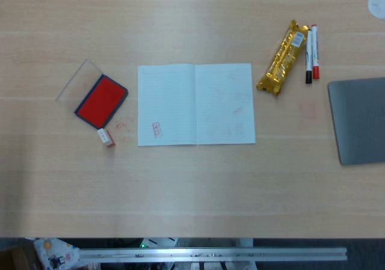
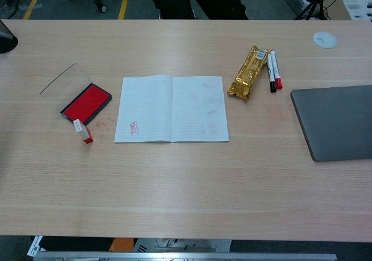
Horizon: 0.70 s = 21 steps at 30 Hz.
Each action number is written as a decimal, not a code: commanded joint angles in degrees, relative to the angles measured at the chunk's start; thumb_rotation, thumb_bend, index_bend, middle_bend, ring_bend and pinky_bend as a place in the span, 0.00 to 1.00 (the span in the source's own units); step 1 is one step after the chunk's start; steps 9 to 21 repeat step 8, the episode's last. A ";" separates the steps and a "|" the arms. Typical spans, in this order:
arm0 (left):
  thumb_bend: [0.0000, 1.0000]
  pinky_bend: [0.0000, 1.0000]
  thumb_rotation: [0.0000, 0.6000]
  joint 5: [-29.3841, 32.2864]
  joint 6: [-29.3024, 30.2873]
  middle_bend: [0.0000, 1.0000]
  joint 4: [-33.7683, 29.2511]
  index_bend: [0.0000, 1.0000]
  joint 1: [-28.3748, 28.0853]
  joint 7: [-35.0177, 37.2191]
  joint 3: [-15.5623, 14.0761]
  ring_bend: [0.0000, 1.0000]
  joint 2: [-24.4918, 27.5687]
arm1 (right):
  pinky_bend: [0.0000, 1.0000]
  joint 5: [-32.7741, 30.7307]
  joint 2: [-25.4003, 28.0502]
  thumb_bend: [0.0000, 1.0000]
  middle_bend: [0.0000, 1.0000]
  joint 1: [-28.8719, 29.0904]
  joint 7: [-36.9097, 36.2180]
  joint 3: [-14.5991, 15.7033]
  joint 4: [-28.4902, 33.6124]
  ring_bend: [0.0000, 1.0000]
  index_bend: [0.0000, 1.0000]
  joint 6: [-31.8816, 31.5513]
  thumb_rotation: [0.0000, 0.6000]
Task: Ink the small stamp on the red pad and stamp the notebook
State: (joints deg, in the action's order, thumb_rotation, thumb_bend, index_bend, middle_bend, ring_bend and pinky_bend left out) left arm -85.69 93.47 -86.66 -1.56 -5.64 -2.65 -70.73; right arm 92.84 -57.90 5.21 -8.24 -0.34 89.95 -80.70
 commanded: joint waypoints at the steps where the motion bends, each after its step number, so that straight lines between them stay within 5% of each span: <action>1: 0.32 0.19 1.00 -0.38 0.01 0.11 -0.48 0.13 0.31 -0.27 0.02 0.12 0.14 | 0.21 0.53 0.15 0.20 0.28 0.05 0.72 0.25 0.56 0.14 0.17 -0.55 1.00; 21: 0.32 0.19 1.00 -0.42 -0.73 0.11 -1.02 0.13 0.48 -0.81 0.75 0.12 0.36 | 0.21 0.17 0.04 0.20 0.28 0.28 1.42 0.34 0.95 0.14 0.17 -0.47 1.00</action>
